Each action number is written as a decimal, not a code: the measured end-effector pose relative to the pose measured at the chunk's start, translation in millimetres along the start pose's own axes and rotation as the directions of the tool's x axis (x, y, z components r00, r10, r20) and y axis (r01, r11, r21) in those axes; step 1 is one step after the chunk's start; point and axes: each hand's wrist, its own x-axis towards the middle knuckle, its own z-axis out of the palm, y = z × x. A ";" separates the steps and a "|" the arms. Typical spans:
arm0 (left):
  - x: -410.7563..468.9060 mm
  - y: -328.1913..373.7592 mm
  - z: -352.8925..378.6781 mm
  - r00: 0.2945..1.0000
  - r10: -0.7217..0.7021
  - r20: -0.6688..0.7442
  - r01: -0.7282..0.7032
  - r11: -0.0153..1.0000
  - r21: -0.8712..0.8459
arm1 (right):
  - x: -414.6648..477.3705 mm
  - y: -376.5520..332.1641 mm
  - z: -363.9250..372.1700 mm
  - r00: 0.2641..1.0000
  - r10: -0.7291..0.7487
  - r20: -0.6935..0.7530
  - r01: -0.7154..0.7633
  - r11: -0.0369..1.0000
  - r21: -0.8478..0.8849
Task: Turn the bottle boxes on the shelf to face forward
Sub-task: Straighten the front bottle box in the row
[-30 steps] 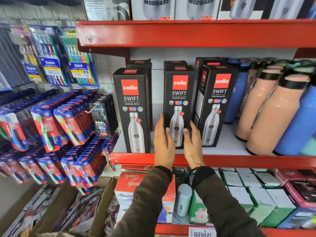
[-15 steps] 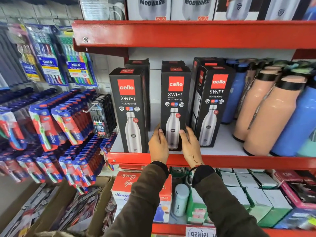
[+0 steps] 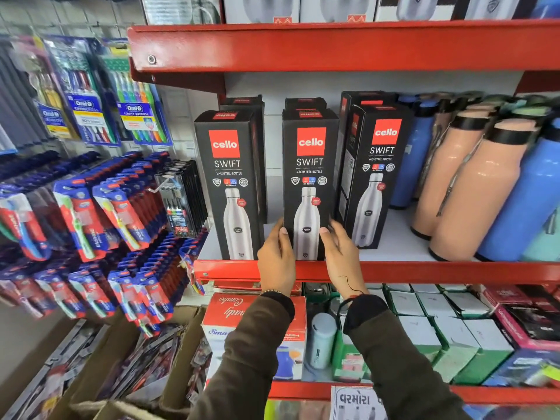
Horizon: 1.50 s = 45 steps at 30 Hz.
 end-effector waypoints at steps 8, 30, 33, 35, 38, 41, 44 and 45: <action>-2.3 -1.9 -2.8 1.000 0.024 0.012 -0.024 1.000 0.005 | -4.5 -3.3 -1.0 0.998 -0.059 0.019 0.060 0.995 -0.075; -29.3 65.0 103.0 0.905 0.375 0.201 -0.360 0.927 -0.108 | 58.9 18.8 -101.8 0.986 -0.036 -0.161 0.034 0.999 -0.017; -15.1 69.1 119.5 0.952 0.207 0.226 -0.185 0.976 -0.115 | 71.8 27.2 -108.4 0.997 0.020 -0.068 -0.020 1.000 0.005; -5.3 70.9 127.5 0.975 0.089 0.203 -0.063 0.990 -0.130 | 77.6 31.2 -109.7 0.999 0.023 -0.027 -0.023 1.000 0.018; 4.7 67.8 136.7 0.973 -0.107 0.204 0.148 0.969 -0.196 | 82.1 35.4 -109.9 1.000 0.009 0.001 -0.009 1.000 0.013; 8.6 61.9 141.0 0.957 -0.192 0.217 0.236 0.950 -0.204 | 84.3 38.8 -109.9 1.000 -0.004 -0.002 0.004 1.000 0.006; 8.8 56.9 140.5 0.966 -0.190 0.176 0.222 0.958 -0.184 | 83.1 40.3 -110.1 0.999 -0.038 -0.005 0.038 0.999 -0.007; 9.0 55.6 140.0 0.968 -0.184 0.168 0.214 0.960 -0.179 | 82.4 39.8 -110.8 0.999 -0.039 -0.005 0.039 0.999 -0.005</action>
